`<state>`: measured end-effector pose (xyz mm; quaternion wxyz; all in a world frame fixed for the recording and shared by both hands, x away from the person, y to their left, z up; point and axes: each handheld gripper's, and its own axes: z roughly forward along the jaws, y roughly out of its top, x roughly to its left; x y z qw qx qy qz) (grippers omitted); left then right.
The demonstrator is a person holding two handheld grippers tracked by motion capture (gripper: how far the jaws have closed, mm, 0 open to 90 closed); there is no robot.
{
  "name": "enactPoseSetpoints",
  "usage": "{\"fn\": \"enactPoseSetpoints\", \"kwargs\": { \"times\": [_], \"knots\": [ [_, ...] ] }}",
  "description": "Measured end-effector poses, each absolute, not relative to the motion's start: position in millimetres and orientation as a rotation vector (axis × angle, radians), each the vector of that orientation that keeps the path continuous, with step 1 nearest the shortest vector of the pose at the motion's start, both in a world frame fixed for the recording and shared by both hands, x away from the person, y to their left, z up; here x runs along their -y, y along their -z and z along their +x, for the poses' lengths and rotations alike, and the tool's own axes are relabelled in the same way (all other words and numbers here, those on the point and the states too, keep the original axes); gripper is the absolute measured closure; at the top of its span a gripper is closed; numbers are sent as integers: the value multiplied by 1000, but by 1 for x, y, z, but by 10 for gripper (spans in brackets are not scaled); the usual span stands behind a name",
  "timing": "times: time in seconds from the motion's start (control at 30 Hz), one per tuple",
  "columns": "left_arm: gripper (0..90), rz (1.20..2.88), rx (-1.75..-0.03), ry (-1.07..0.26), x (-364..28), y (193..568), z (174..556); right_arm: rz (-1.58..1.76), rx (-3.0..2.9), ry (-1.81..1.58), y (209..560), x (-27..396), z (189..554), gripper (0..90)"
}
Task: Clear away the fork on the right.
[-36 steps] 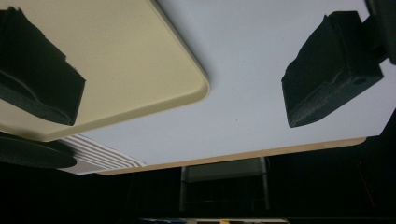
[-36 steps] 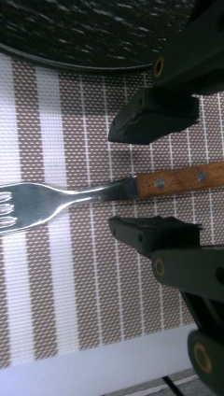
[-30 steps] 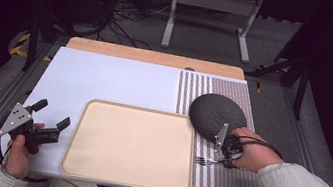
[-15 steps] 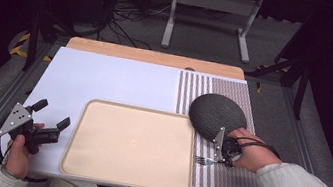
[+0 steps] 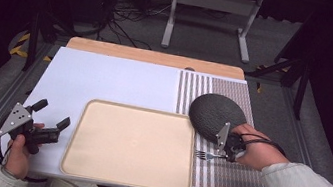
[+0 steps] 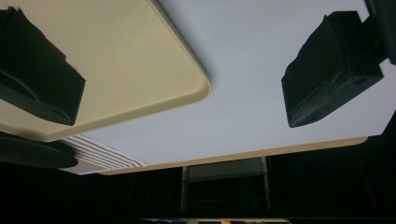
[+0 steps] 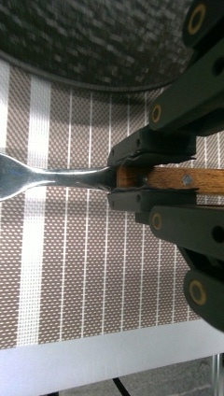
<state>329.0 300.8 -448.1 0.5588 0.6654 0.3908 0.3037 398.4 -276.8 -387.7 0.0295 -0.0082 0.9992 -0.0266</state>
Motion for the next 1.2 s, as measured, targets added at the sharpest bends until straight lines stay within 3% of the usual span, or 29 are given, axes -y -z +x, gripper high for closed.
{"fn": "enactPoseSetpoints", "kwargs": {
  "times": [1.2],
  "knots": [
    [0, 1571, -921, -712, -301, 448, 329, 122, -2945, -147, 326, 243, 401, 778]
  ]
}}
